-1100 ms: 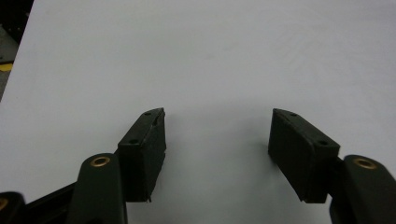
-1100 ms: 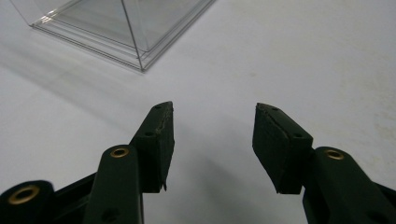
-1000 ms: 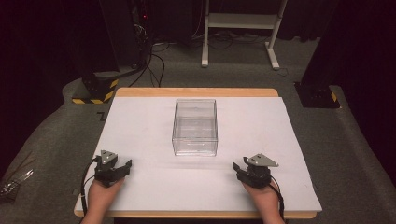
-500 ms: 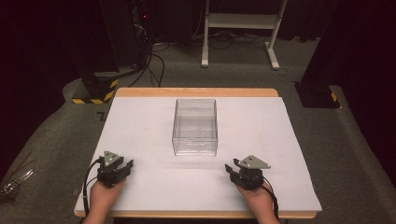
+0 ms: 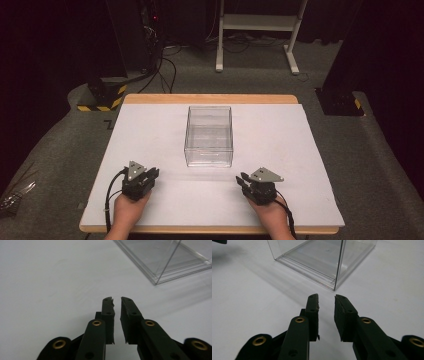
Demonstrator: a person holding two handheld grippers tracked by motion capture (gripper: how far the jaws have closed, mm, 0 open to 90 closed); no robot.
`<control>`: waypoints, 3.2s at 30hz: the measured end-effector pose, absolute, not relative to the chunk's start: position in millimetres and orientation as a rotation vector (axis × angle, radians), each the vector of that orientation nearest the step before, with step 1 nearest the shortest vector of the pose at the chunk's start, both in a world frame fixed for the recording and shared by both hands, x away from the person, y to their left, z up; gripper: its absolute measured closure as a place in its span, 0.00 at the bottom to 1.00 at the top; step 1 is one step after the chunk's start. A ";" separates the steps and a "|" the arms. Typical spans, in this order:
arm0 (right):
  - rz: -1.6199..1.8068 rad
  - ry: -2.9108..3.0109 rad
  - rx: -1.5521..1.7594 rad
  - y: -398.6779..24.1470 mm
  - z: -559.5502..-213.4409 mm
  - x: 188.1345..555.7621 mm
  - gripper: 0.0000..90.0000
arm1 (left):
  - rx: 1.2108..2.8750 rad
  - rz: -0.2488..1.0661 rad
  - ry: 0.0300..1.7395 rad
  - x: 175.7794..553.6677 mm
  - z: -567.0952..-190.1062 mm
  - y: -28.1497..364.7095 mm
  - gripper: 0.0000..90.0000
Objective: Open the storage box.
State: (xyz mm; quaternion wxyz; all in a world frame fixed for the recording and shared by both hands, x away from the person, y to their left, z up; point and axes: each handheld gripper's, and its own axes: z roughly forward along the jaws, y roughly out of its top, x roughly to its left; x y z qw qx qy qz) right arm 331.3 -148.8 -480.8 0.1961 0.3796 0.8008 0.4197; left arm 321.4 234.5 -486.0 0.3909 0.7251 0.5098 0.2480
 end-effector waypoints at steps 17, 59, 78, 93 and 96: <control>1.267 2.191 1.006 -121.9 -467.3 345.9 0.97 | 1.852 0.630 1.157 333.7 -468.6 179.0 1.00; 1.318 2.127 1.021 -90.2 -454.6 383.4 0.98 | 1.748 0.678 1.121 367.1 -460.7 120.4 1.00; 1.352 2.131 1.054 -90.1 -460.7 390.8 1.00 | 1.753 0.643 1.103 369.4 -461.5 121.6 1.00; 1.355 2.132 1.025 -92.0 -462.1 388.5 1.00 | 1.764 0.663 1.087 365.4 -461.7 119.2 1.00; 1.354 2.132 1.016 -92.7 -461.9 386.8 1.00 | 1.767 0.663 1.083 363.1 -462.7 119.1 1.00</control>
